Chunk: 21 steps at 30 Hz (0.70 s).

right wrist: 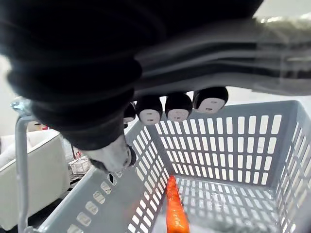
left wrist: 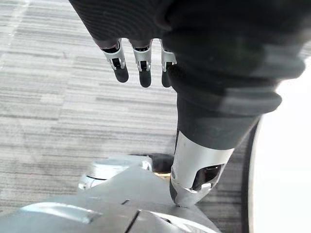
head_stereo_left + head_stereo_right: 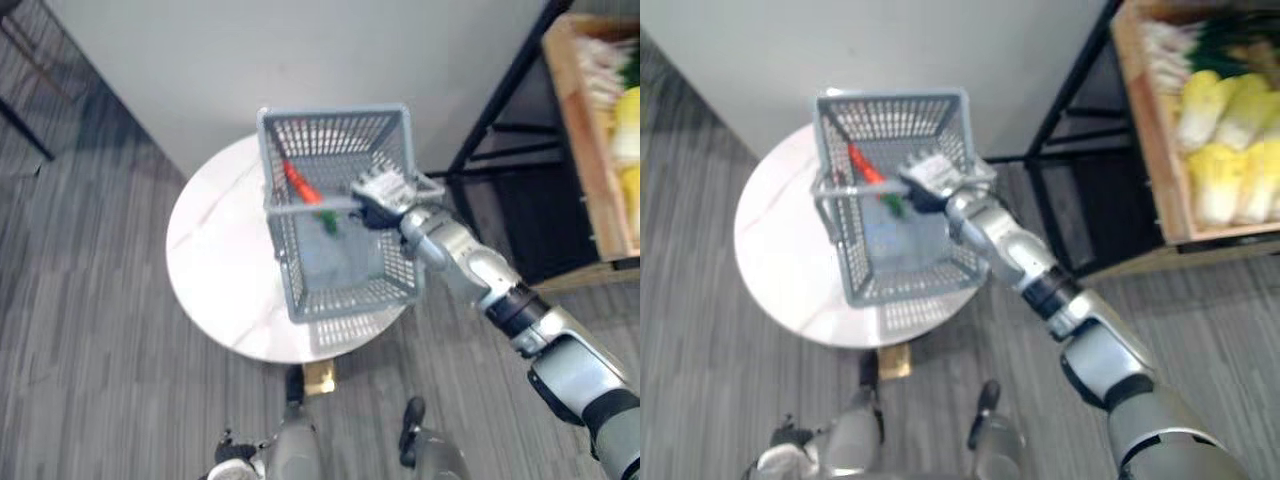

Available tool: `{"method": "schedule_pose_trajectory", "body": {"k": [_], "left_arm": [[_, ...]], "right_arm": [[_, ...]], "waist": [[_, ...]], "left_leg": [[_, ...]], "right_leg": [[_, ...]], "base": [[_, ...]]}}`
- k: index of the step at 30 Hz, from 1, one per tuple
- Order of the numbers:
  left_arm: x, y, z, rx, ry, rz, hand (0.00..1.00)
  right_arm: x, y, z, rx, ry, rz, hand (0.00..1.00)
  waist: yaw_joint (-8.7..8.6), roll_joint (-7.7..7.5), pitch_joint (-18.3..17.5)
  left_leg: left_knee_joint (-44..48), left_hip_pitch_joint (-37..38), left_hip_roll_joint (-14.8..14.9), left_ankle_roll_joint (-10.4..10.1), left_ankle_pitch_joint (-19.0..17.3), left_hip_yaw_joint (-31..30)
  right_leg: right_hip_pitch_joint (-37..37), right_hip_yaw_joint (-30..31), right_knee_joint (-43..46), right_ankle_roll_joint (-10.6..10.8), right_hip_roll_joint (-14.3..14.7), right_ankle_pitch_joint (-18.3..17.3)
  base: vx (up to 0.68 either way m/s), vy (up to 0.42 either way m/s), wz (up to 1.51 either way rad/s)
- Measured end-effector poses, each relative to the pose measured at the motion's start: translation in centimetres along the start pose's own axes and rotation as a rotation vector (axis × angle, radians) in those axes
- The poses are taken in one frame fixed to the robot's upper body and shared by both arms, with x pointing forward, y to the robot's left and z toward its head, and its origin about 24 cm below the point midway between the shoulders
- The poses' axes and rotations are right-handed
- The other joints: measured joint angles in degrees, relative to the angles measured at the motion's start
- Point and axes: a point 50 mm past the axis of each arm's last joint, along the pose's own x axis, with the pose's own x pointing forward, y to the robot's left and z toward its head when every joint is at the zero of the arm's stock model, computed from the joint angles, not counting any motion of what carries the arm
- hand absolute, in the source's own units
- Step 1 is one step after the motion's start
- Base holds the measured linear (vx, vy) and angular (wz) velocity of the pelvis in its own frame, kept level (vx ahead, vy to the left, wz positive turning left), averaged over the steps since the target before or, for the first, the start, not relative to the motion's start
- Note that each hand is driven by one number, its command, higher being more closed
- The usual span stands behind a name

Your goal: Pick vegetable in the basket

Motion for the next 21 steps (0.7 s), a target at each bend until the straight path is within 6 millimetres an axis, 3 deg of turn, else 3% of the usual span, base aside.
{"method": "schedule_pose_trajectory", "body": {"k": [3,10,17,21], "left_arm": [[-0.2,0.7,-1.4,0.024,0.041,0.008,0.0],[-0.3,0.9,-2.2,0.083,0.057,-0.015,0.0],[-0.6,0.4,-3.1,0.113,0.08,-0.046,0.0],[-1.0,0.0,-4.0,0.126,0.099,-0.067,0.0]], "right_arm": [[-2.0,1.9,0.3,0.019,-0.042,0.094,1.0],[-6.8,6.2,-0.7,0.071,-0.015,0.343,1.0],[-11.1,8.7,-0.9,0.141,0.014,0.472,1.0],[-14.5,11.3,-0.2,0.221,0.077,0.547,1.0]], "waist": [[-1.34,-0.39,-3.3],[-4.08,0.18,-5.8],[-5.11,1.89,-8.3],[-5.89,3.22,-9.2]], "left_leg": [[0.0,1.2,0.2,0.1,-0.8,2.2],[0.0,2.9,1.2,0.0,-1.2,3.8],[-0.2,4.9,2.1,-0.5,-1.6,7.0],[0.0,6.4,1.6,-0.9,-2.8,9.0]], "right_leg": [[0.1,2.2,-1.6,0.3,0.7,1.2],[3.2,3.8,-7.6,0.2,2.1,5.2],[4.1,7.0,-10.5,-0.1,3.6,7.2],[3.7,9.7,-10.3,0.1,3.5,7.5]], "base": [[0.03,-0.004,-0.41],[0.0,-0.002,-0.19],[-0.02,-0.01,-0.24],[0.0,0.005,-0.29]]}}
